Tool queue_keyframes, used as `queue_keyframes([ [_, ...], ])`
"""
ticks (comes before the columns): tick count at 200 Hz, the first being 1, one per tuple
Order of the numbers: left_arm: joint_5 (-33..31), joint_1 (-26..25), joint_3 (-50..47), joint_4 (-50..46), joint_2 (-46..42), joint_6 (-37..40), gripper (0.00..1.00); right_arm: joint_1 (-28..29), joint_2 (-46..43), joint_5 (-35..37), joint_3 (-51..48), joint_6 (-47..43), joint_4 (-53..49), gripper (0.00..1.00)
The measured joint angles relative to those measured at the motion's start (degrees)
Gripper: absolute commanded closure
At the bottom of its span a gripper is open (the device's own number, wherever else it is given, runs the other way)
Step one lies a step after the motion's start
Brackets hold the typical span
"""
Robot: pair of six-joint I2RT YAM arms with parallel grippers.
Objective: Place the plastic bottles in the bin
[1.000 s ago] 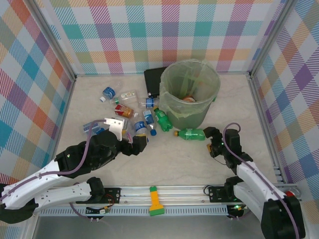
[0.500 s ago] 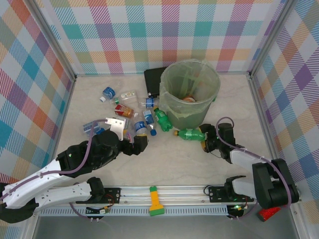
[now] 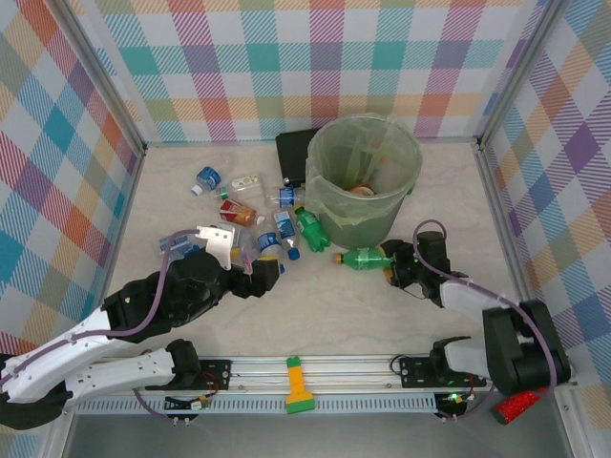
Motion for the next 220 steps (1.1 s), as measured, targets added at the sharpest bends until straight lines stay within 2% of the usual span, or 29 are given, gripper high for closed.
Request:
queue_keyframes([
  [76,-0.3,0.0,0.0,-0.4,-0.6,0.0,0.0,0.0,-23.9,9.4,9.0,-12.7,-27.6,0.45],
  [110,-1.2,0.0,0.0,-0.6,-2.0,0.0,0.0,0.0,-31.8,14.3,17.9,-19.8,-40.0,0.45],
  [165,-1.8,0.0,0.0,-0.8,-3.4,0.0,0.0,0.0,-32.5,19.1,38.2,-30.2,-51.9,0.45],
  [220,-1.7,0.0,0.0,-0.8,-3.3,0.0,0.0,0.0,-27.0,20.4,53.7,-36.7,-55.3,0.48],
])
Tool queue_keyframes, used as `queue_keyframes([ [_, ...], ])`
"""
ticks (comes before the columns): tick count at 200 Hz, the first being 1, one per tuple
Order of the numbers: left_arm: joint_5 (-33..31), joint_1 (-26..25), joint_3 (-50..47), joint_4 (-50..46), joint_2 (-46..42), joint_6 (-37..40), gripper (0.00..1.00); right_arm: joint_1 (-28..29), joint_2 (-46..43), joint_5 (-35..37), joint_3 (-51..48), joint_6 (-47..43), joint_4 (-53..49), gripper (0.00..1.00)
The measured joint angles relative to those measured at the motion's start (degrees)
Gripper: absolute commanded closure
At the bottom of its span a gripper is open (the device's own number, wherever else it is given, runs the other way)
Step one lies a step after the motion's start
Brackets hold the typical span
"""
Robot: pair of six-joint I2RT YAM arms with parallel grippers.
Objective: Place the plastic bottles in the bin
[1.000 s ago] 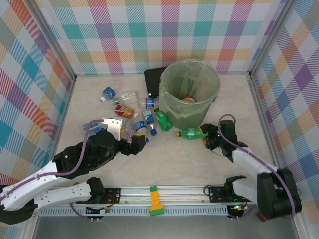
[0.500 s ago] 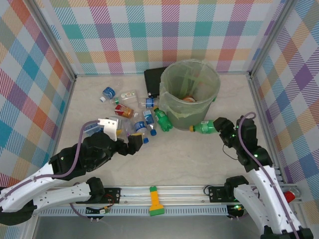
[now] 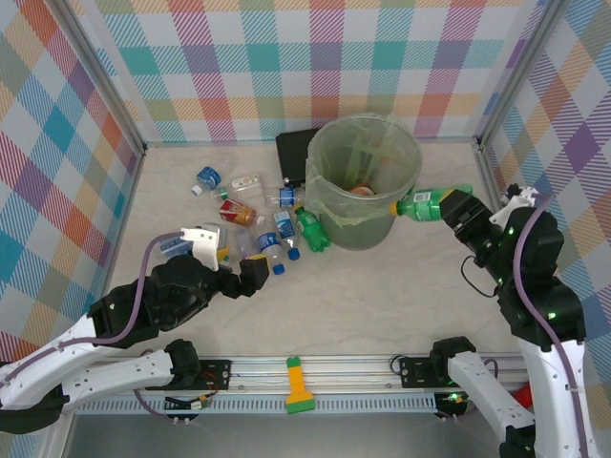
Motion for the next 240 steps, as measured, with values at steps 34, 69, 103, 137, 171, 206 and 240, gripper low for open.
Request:
queue_keyframes([
  [34,0.0,0.0,0.0,0.0,0.2,0.0,0.0,0.0,7.0,-1.0,5.9,-2.0,1.1,0.48],
  [69,0.0,0.0,0.1,0.0,0.3,0.0,0.0,0.0,16.2,-2.9,9.4,-3.1,5.0,0.5],
  [103,0.0,0.0,1.4,-0.3,1.1,0.4,0.01,0.0,28.8,-4.8,16.5,-5.2,7.0,0.49],
  [137,0.0,0.0,1.7,-1.3,1.2,0.4,0.0,1.3,39.6,-4.3,25.5,-10.5,7.3,0.49],
  [171,-0.1,0.0,1.7,-1.4,1.0,0.4,0.0,4.6,49.0,0.9,36.2,-19.4,4.3,0.48],
  [206,-0.5,0.0,1.9,-2.2,0.4,0.4,0.0,6.0,55.5,7.5,42.4,-27.8,0.2,0.49],
  [240,-1.0,0.0,2.0,-2.7,0.4,0.4,0.0,5.9,58.0,13.1,42.5,-33.0,-2.5,0.49],
])
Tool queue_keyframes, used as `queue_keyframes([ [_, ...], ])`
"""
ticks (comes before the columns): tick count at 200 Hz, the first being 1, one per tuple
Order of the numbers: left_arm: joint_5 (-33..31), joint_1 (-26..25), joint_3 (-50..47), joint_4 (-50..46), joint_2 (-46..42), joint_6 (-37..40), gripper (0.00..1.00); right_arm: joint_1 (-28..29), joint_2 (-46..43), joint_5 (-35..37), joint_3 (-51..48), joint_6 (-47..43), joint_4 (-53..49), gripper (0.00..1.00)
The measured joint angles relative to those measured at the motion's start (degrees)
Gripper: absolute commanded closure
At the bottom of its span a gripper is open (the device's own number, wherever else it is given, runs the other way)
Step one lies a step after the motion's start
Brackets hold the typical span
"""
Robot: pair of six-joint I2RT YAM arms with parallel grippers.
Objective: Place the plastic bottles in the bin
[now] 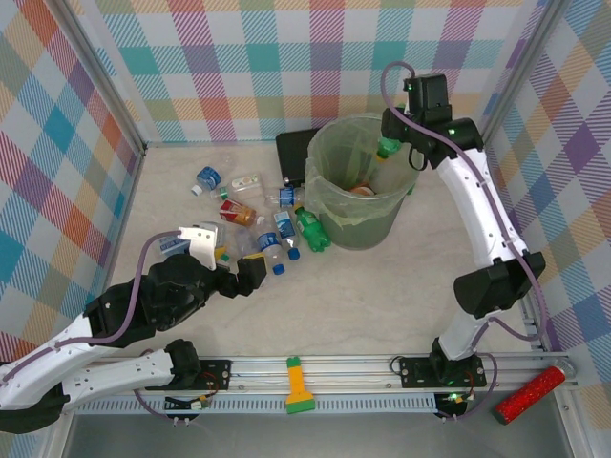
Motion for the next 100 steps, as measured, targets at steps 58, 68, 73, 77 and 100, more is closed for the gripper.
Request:
queue_keyframes([
  [58,-0.1,0.0,0.0,-0.2,-1.1,0.0,0.0,0.0,0.9,3.3,0.0,-2.1,-1.9,0.45],
  [68,-0.2,0.0,0.0,-0.2,-1.4,0.0,0.0,0.0,0.9,3.5,0.0,-2.1,-1.9,0.43],
  [73,-0.2,0.0,0.0,-0.2,-1.5,0.0,0.0,0.0,1.0,3.5,0.0,-2.1,-1.9,0.41],
  [77,-0.2,0.0,0.0,-0.2,-1.6,0.0,0.0,0.0,1.0,3.7,0.0,-2.1,-1.9,0.39],
  [100,-0.3,0.0,0.0,-0.4,-1.7,0.0,0.0,0.0,1.3,3.9,0.0,-2.1,-2.3,0.26],
])
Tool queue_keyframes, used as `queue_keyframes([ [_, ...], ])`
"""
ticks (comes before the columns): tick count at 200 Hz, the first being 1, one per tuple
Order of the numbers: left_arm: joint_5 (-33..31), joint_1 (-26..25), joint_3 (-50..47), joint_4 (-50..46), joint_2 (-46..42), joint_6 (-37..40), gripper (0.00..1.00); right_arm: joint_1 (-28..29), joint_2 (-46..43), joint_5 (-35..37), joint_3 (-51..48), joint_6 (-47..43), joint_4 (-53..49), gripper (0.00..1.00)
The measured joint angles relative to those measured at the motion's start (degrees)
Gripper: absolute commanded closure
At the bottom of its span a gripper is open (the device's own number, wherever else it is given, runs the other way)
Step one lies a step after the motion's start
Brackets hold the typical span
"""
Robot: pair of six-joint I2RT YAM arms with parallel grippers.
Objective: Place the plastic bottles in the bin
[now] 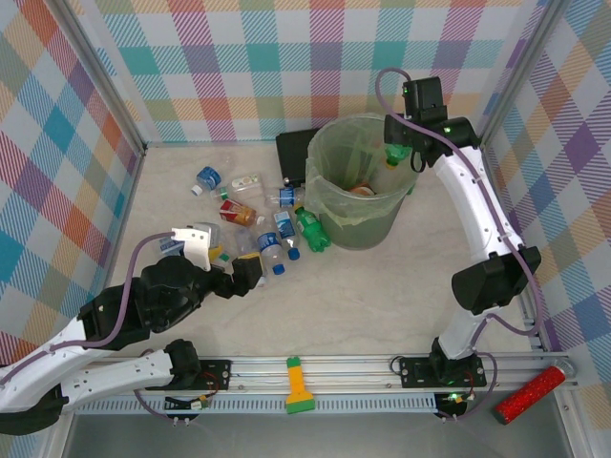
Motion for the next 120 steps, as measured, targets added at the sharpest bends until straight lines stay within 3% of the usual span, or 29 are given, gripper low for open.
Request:
queue_keyframes([
  [82,0.0,0.0,0.0,0.0,1.0,0.0,0.01,0.0,0.0,-0.5,0.0,0.0,-0.3,0.19],
  [88,0.0,0.0,0.0,0.0,1.2,0.0,0.0,0.0,0.0,-0.6,0.0,0.2,-0.3,0.11],
  [120,-0.7,0.0,0.0,-0.2,2.0,-0.4,0.0,0.1,-0.5,-1.8,-0.4,0.6,-0.3,0.01],
])
